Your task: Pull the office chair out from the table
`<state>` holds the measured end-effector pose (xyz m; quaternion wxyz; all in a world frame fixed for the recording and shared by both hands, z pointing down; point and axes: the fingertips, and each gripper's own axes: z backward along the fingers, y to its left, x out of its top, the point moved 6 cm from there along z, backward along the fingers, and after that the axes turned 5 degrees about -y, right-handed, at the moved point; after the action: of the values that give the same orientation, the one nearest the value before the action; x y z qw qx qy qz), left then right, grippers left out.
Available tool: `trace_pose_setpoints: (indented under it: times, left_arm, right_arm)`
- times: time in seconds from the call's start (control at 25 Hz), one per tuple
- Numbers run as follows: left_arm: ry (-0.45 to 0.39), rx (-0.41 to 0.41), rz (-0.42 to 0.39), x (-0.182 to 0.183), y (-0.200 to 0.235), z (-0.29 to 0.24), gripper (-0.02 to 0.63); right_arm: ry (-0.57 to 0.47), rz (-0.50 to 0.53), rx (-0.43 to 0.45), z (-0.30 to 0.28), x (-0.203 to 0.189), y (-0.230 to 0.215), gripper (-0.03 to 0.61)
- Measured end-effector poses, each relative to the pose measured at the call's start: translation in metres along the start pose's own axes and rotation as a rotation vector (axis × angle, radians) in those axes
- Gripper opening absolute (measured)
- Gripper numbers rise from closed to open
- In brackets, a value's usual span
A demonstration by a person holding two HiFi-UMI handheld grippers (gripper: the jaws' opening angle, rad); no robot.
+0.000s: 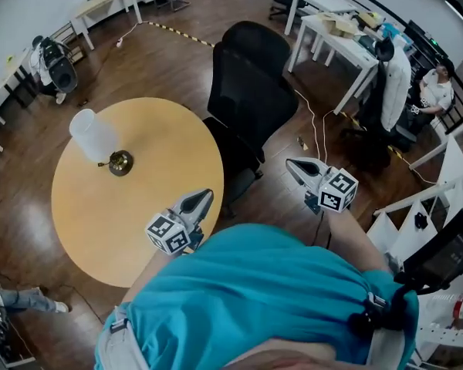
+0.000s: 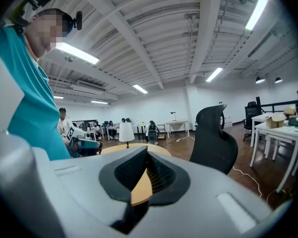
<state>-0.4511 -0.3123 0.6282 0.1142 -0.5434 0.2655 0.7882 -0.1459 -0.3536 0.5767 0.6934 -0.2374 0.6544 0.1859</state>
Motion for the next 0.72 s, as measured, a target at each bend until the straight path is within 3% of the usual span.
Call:
trace_pose_setpoints:
  times: [0.32, 0.72]
  left_arm:
    - [0.019, 0.039, -0.021, -0.024, 0.038, -0.092, 0.026]
    - [-0.039, 0.176, -0.148, -0.010, 0.022, -0.281, 0.028]
  right_arm:
    - [-0.018, -0.029, -0.012, 0.031, -0.019, -0.106, -0.002]
    - [-0.037, 0.006, 0.096, 0.107, 0.030, -0.262, -0.002]
